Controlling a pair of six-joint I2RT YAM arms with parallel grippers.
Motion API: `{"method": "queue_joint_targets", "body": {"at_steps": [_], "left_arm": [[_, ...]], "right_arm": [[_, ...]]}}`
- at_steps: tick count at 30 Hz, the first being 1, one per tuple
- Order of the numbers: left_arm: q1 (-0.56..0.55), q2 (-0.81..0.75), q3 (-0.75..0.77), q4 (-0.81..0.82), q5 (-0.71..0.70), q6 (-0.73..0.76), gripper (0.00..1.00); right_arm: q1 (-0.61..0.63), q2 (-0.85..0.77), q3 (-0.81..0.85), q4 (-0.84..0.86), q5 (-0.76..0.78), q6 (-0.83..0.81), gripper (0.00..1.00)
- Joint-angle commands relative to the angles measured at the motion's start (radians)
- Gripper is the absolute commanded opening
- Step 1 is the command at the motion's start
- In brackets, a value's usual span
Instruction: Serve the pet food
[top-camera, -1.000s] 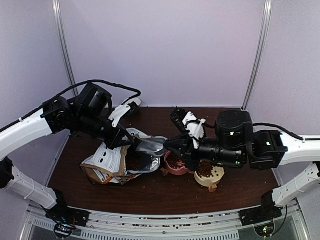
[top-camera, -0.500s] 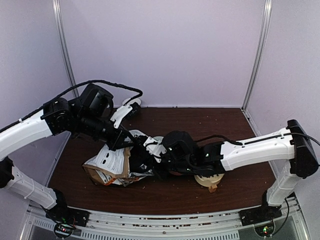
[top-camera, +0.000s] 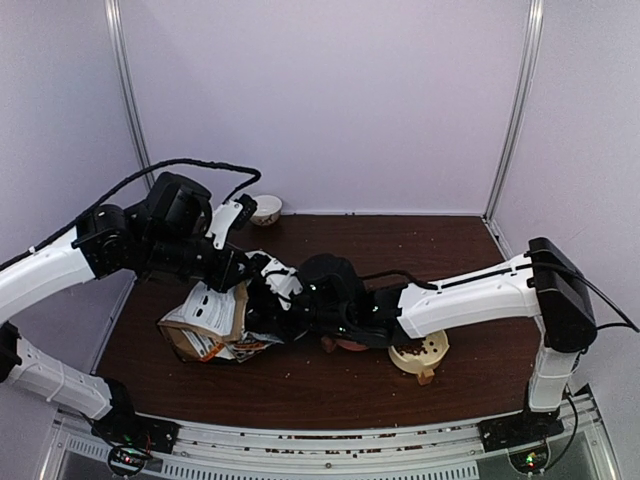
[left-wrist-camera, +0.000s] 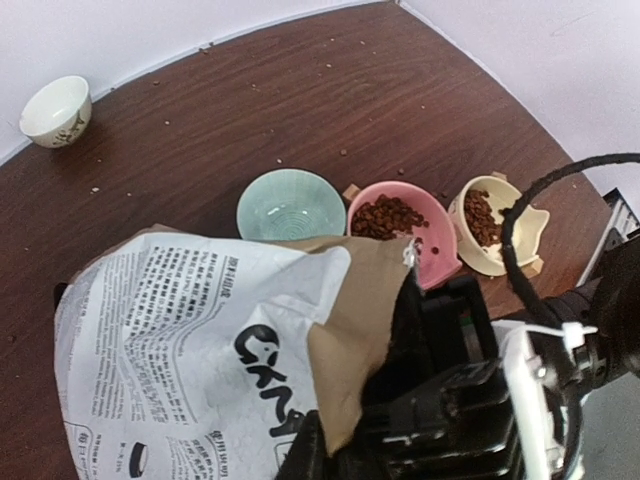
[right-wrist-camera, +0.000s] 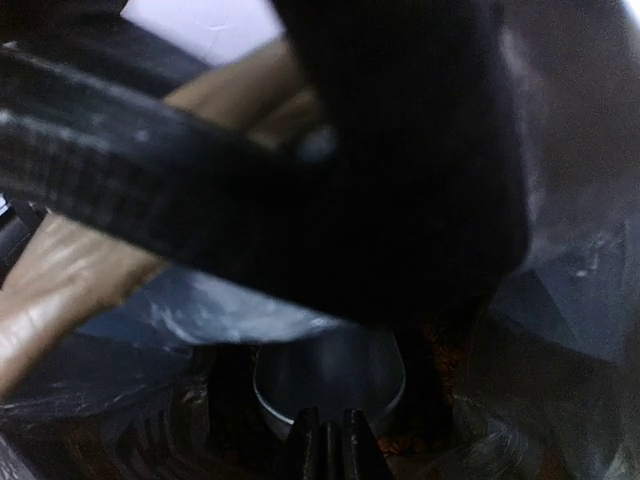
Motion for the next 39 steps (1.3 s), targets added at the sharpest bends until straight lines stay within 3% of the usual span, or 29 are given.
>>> {"method": "queue_joint_targets", "body": {"at_steps": [1, 7, 11, 16, 19, 22, 27, 31, 35, 39], "left_arm": [[-0.045, -0.048, -0.012, 0.091, -0.001, -0.024, 0.28], [0.079, -0.126, -0.043, 0.009, -0.049, -0.048, 0.60], [0.283, -0.155, -0.146, -0.018, -0.053, -0.075, 0.69], [0.560, -0.179, -0.374, 0.117, 0.071, -0.110, 0.70], [0.632, -0.163, -0.484, 0.216, 0.166, -0.133, 0.68], [0.642, -0.137, -0.543, 0.288, 0.191, -0.140, 0.59], [0.643, -0.099, -0.597, 0.341, 0.213, -0.134, 0.26], [0.644, -0.064, -0.645, 0.373, 0.250, -0.130, 0.10], [0.644, -0.036, -0.684, 0.404, 0.291, -0.127, 0.01], [0.645, -0.032, -0.715, 0.435, 0.339, -0.118, 0.00]], "right_arm": [[-0.007, -0.020, -0.040, 0.093, -0.030, 0.005, 0.00], [-0.010, -0.094, -0.145, 0.130, -0.047, 0.015, 0.00], [-0.010, -0.106, -0.177, 0.122, -0.053, 0.015, 0.00], [-0.010, -0.148, -0.198, 0.027, -0.067, -0.005, 0.00], [-0.009, -0.169, -0.221, -0.029, -0.077, -0.018, 0.00], [-0.010, -0.148, -0.190, -0.126, -0.098, -0.044, 0.00], [-0.011, -0.041, -0.099, -0.168, -0.128, -0.056, 0.00], [-0.011, 0.045, -0.013, -0.147, -0.128, -0.070, 0.00], [-0.012, 0.150, 0.112, -0.146, -0.136, -0.092, 0.00], [-0.016, 0.264, 0.265, -0.146, -0.159, -0.086, 0.00]]}}
